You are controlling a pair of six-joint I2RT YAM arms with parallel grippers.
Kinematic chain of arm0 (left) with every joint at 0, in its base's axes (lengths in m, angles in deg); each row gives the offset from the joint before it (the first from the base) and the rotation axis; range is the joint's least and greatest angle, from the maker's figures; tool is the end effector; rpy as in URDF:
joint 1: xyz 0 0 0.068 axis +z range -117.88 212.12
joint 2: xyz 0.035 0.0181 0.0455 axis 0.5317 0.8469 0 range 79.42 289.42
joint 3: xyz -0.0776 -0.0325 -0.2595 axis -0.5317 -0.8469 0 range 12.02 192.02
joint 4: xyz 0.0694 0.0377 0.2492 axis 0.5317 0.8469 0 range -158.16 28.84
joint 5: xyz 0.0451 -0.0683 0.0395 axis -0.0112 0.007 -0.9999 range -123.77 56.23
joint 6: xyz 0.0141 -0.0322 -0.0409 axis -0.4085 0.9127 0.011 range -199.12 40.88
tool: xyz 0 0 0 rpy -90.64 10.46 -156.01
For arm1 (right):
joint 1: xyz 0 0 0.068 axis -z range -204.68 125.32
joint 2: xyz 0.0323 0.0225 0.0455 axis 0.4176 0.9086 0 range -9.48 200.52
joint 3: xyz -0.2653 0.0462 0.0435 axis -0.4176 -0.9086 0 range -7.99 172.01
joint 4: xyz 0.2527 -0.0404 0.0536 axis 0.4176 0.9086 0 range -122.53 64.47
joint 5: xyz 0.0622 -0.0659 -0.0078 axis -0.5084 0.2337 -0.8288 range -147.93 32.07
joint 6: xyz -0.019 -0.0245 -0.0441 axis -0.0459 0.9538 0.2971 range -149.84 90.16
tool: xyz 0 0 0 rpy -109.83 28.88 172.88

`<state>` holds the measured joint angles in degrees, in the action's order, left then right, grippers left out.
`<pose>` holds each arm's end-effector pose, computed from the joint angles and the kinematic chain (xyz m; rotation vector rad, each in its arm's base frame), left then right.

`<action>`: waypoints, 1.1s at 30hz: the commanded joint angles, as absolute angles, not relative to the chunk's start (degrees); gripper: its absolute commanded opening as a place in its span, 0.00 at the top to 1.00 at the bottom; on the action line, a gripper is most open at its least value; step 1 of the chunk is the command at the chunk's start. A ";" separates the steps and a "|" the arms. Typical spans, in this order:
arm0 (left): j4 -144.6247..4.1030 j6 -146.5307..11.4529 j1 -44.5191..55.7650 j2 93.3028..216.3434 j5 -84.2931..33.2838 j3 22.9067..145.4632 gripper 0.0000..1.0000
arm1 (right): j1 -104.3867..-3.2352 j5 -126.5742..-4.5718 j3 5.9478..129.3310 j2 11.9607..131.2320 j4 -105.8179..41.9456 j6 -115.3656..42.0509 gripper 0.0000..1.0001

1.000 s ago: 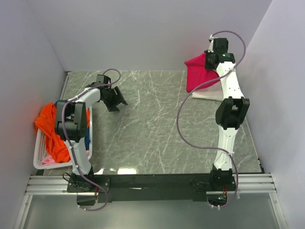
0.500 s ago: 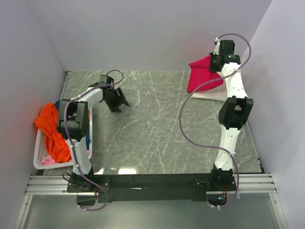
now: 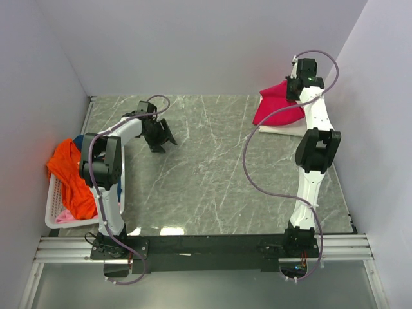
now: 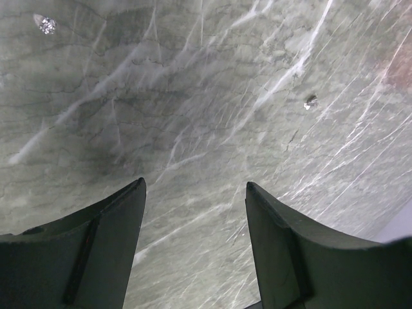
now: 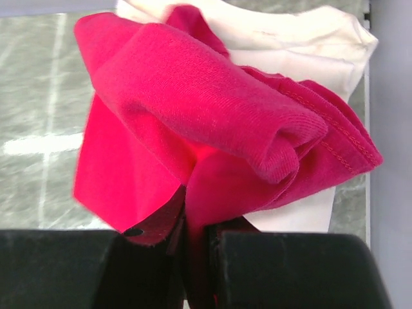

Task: Fold and stack the t-shirts
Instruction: Neatly place the folded tshirt to the corner, then reset both grippers

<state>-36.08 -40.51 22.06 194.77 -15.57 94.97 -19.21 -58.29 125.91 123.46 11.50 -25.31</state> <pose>0.4101 -0.0839 0.1742 -0.5898 2.7288 -0.6675 0.5215 -0.0498 0.2960 0.0160 2.3238 -0.0807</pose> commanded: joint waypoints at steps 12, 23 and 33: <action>-32.39 -40.45 21.14 191.92 -17.33 98.32 0.31 | -17.56 -39.50 128.06 129.91 4.30 -24.13 0.14; -35.72 -40.88 20.52 186.74 -19.35 97.89 0.30 | -19.06 -37.71 109.53 114.28 -4.14 -27.90 0.10; -38.80 -43.43 19.12 176.81 -22.95 94.81 0.30 | -24.41 -49.22 85.01 91.01 -10.11 -39.40 0.08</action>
